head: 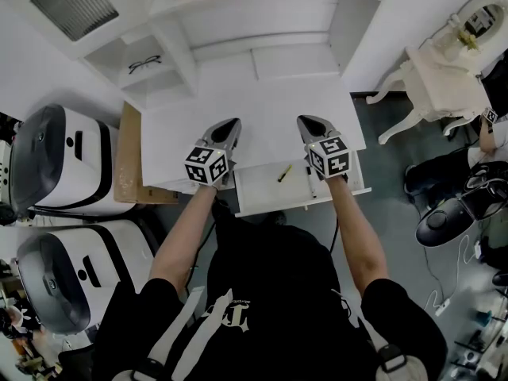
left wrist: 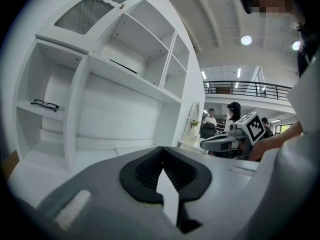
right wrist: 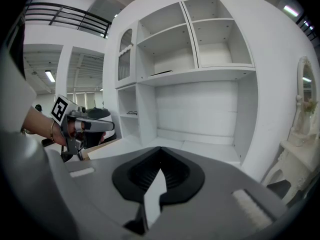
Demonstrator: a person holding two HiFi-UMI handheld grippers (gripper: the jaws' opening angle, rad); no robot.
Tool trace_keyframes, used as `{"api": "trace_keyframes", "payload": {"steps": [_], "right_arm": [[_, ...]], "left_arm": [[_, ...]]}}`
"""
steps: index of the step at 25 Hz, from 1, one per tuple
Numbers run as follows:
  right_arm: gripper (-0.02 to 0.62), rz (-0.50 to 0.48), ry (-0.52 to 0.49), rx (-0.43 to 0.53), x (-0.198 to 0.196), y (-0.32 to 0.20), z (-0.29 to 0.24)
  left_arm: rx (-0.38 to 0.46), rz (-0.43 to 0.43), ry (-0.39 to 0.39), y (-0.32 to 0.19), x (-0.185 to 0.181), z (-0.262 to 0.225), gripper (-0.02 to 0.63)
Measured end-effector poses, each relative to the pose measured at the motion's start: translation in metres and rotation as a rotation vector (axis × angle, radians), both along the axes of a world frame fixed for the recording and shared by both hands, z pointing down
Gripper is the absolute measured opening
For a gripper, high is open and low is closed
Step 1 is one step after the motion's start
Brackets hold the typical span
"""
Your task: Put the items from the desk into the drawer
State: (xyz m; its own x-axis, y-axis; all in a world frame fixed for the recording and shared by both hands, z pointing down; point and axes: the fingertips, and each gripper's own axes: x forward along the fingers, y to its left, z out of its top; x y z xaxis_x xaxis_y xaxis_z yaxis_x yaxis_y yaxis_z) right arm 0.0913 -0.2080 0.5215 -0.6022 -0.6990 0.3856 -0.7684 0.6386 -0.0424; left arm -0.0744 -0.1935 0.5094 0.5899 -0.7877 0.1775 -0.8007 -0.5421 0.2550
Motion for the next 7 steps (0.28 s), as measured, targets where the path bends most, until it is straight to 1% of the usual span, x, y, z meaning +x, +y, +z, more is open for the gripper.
{"api": "trace_keyframes", "payload": {"steps": [7], "right_arm": [[0.003,0.005,0.001,0.000,0.0008,-0.0016,-0.0003]], "left_arm": [[0.000,0.004,0.002,-0.0017,0.0029,-0.0003,0.005]]}}
